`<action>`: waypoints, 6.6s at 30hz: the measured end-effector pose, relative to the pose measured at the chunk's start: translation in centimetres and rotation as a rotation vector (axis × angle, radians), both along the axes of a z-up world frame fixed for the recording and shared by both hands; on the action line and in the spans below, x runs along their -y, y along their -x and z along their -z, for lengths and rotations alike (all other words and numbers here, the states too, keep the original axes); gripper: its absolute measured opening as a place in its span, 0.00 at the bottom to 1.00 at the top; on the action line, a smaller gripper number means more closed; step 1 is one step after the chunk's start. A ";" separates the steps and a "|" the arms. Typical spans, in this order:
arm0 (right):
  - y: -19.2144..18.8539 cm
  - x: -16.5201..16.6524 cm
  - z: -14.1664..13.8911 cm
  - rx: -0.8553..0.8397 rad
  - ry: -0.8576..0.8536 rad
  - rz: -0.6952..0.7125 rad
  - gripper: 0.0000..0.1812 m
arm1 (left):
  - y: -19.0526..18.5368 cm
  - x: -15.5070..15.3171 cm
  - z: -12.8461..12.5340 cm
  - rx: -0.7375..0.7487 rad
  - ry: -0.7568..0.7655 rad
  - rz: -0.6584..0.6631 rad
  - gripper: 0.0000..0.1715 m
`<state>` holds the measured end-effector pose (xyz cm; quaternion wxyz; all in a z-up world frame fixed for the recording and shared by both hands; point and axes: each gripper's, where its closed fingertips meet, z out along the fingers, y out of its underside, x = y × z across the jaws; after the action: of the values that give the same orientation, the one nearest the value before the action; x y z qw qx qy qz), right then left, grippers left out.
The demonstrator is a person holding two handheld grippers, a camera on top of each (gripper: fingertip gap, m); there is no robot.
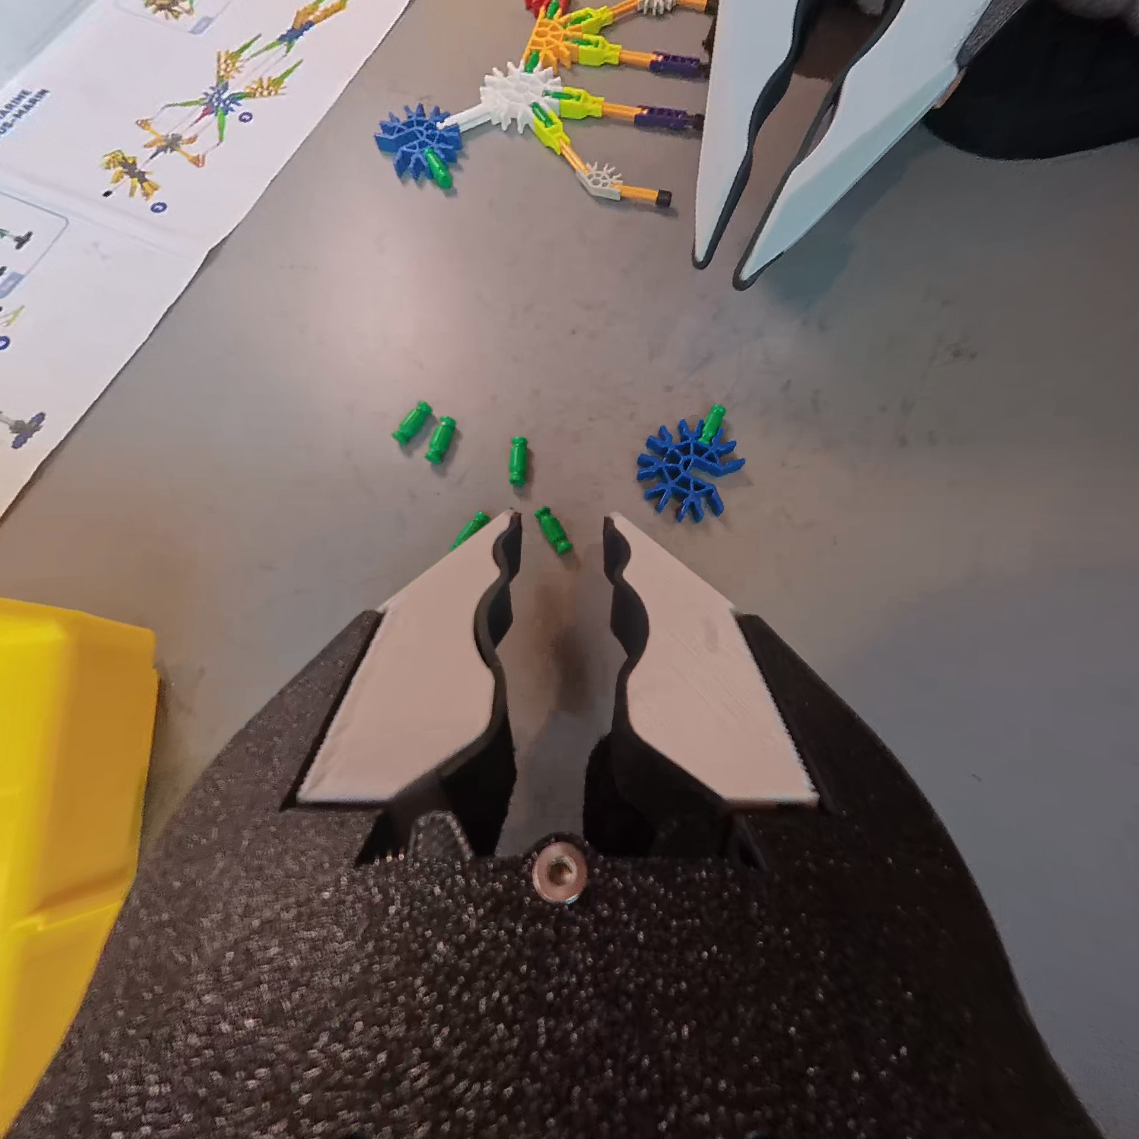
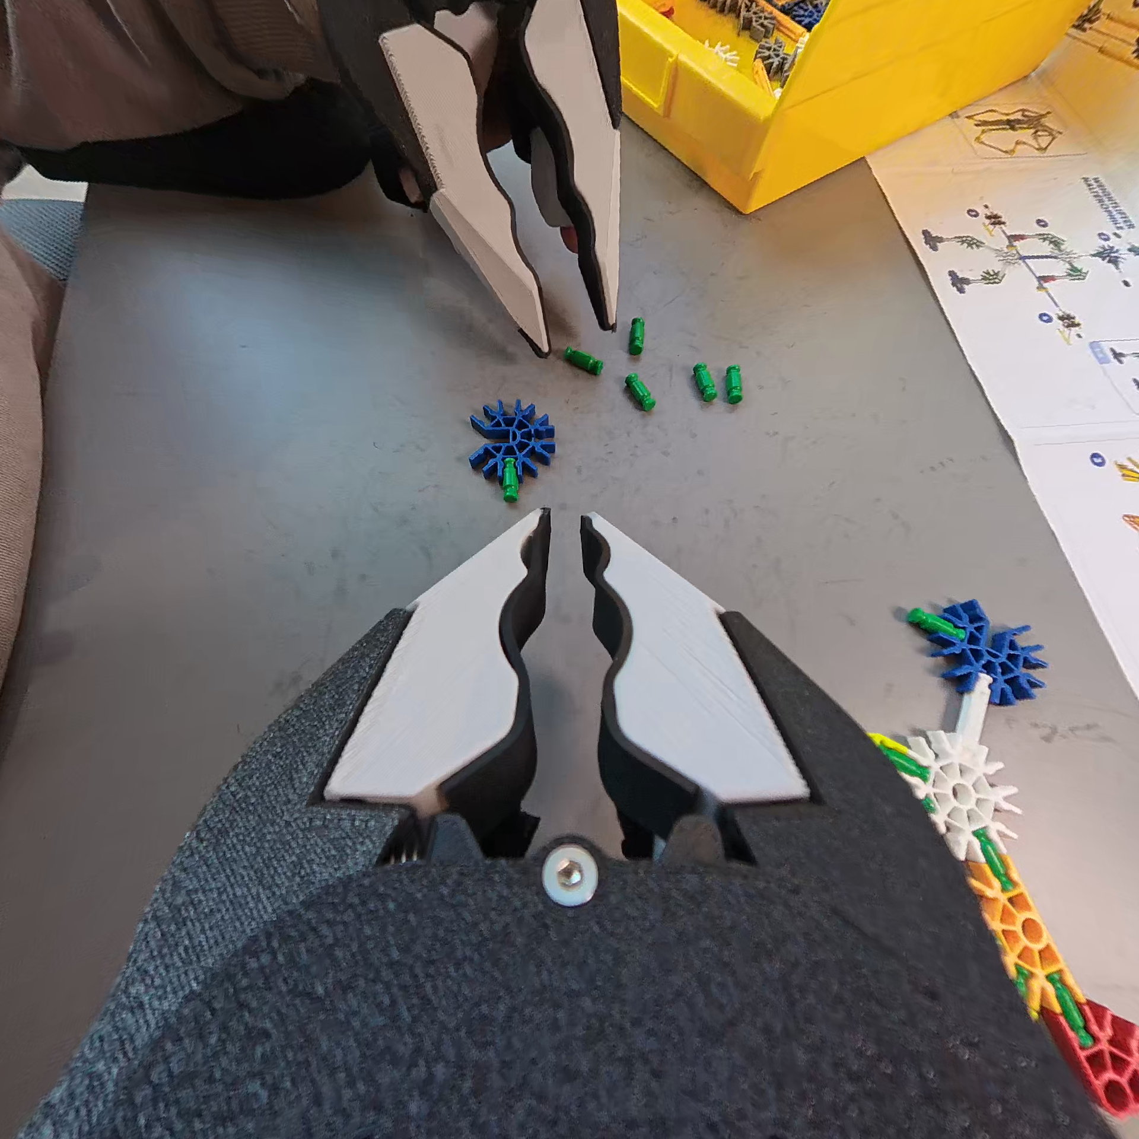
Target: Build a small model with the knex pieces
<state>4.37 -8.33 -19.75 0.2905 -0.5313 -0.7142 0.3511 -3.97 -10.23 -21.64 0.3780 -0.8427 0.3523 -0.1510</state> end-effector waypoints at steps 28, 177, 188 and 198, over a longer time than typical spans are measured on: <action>4.5 3.5 2.3 0.183 -0.105 -0.132 0.22 | -1.6 1.0 0.4 -0.068 -0.041 0.107 0.03; 0.9 4.6 2.9 0.610 -0.190 -0.312 0.00 | -7.0 3.1 1.3 0.061 0.058 0.235 0.03; 1.6 4.1 2.6 0.468 -0.145 -0.242 0.04 | -6.3 3.4 1.2 0.061 0.070 0.236 0.03; -0.6 3.5 3.0 0.304 -0.063 -0.140 0.28 | -3.8 3.3 -0.2 0.115 0.077 0.223 0.06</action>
<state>4.99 -11.79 -22.79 0.1703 -0.5179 -0.7958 0.2635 -0.18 -13.50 -21.46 0.3458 -0.8022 0.4156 -0.2534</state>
